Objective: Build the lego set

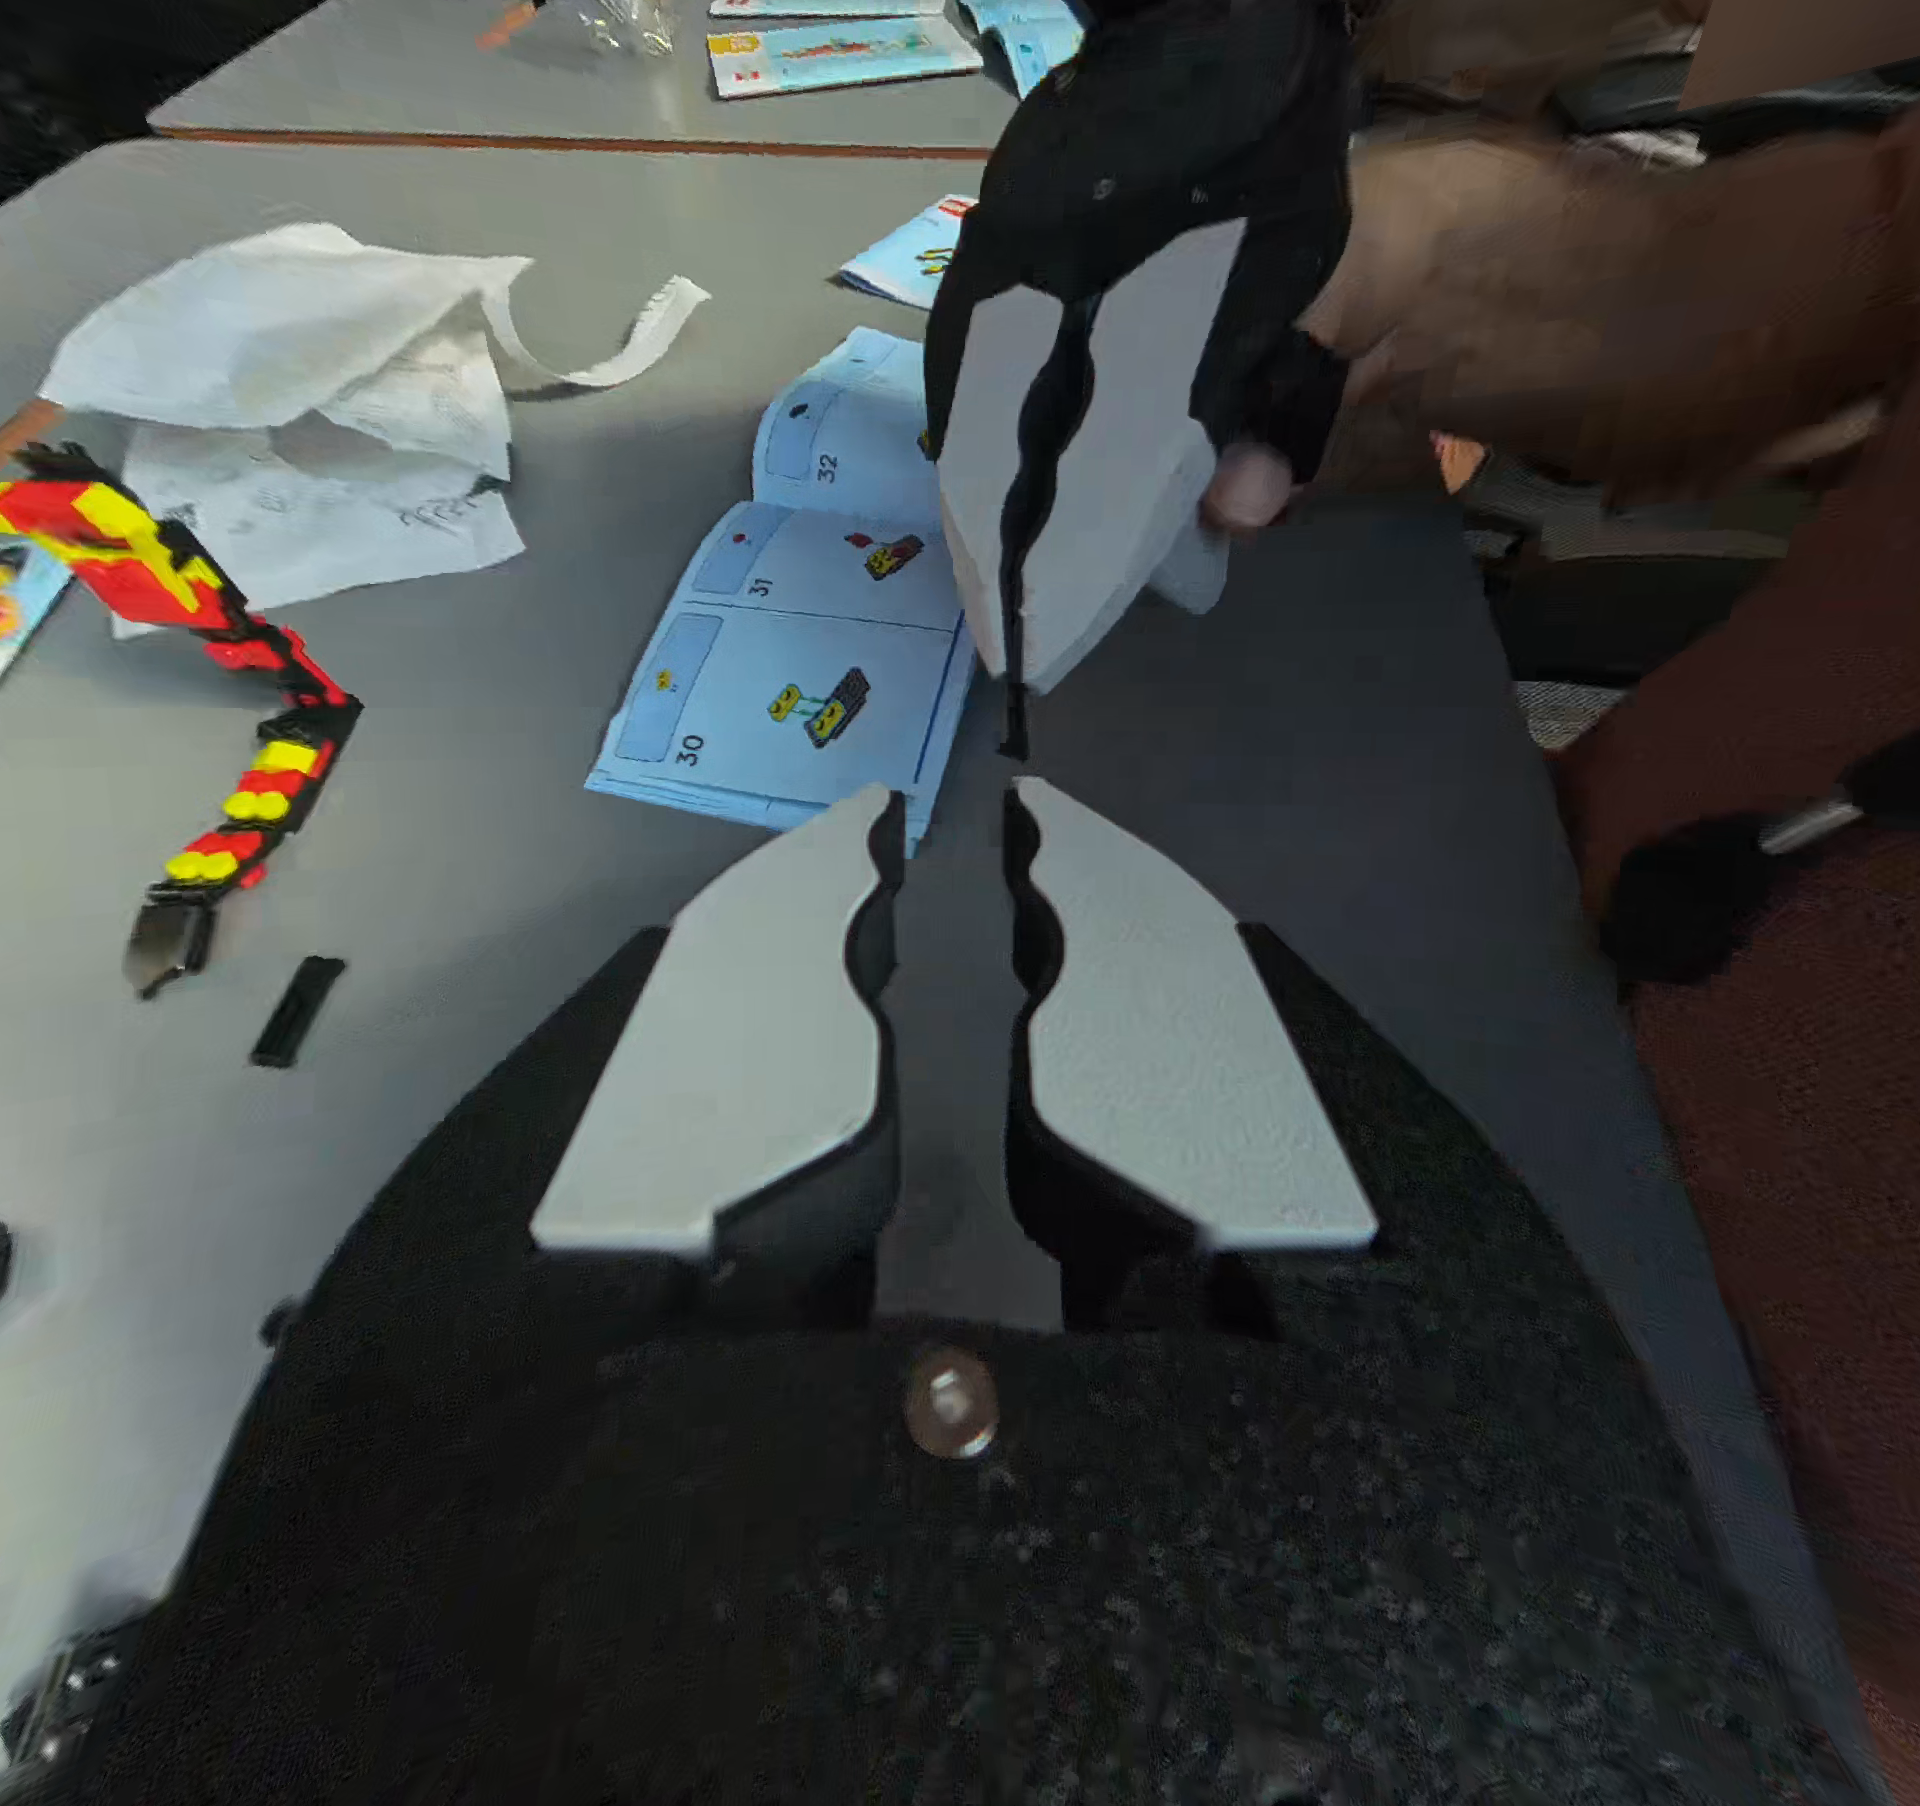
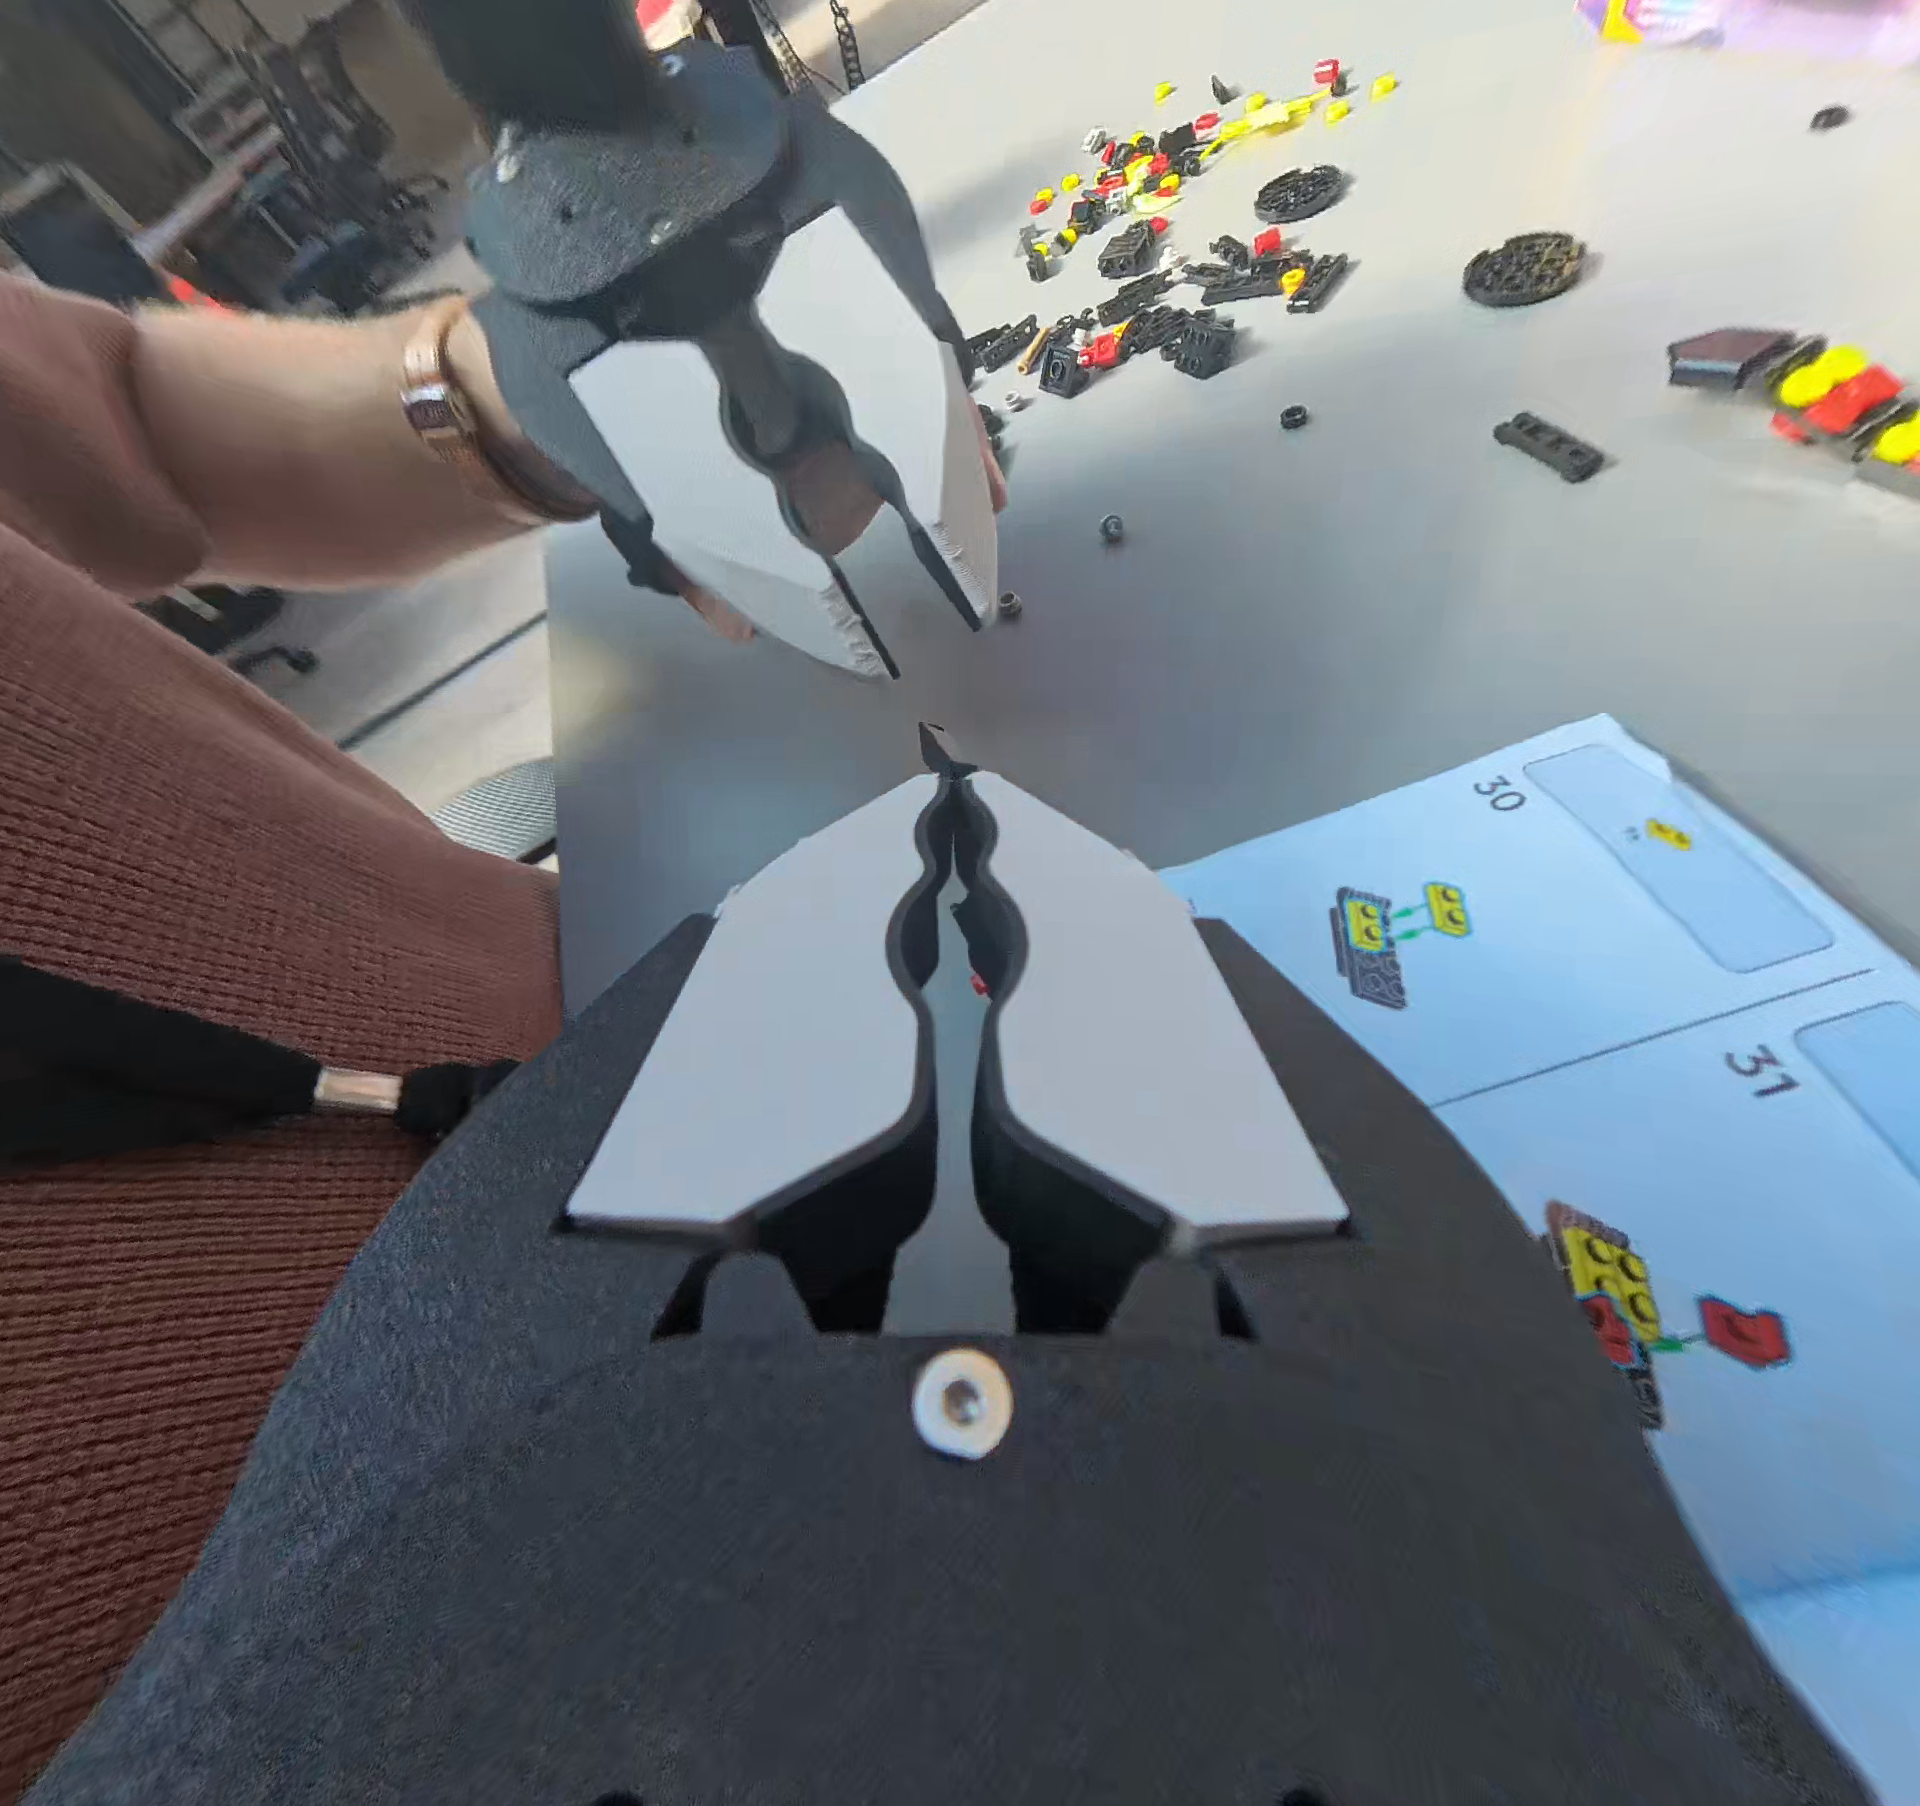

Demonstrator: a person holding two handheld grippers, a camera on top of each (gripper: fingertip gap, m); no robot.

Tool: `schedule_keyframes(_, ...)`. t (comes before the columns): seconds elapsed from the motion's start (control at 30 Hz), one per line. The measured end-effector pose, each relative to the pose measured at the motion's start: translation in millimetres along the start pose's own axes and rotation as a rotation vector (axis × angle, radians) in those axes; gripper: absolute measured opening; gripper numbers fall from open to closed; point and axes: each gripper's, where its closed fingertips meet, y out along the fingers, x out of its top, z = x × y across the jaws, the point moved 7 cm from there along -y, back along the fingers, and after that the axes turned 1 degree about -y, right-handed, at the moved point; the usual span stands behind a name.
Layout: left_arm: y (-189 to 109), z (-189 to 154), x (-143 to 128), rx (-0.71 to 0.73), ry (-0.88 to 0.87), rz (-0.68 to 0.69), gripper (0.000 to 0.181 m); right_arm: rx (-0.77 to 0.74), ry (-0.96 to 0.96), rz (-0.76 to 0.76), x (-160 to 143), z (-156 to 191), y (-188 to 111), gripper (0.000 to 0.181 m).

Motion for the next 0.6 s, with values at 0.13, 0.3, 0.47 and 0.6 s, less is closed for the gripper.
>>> schedule_keyframes(0.13, 7.9, -12.9, 4.7, 0.167, 0.342, 0.045, 0.021, 0.110, 0.230, -0.032, -0.5, -12.3, 3.1, 0.000)
schedule_keyframes(0.3, 21.5, -15.3, -0.5, 0.198, 0.458, 0.089, 0.013, 0.180, 0.337, -0.041, -4.4, -13.9, 9.2, 0.000)
schedule_keyframes(0.47, 21.6, -12.7, -8.7, 0.114, 0.400, 0.110, 0.008, 0.136, 0.250, -0.037, -8.8, -13.3, 6.7, 0.001)
schedule_keyframes(0.6, 14.8, -12.1, -7.9, -0.141, 0.352, 0.045, 0.008, 0.114, 0.043, -0.030, -8.3, -1.5, 5.2, 0.002)
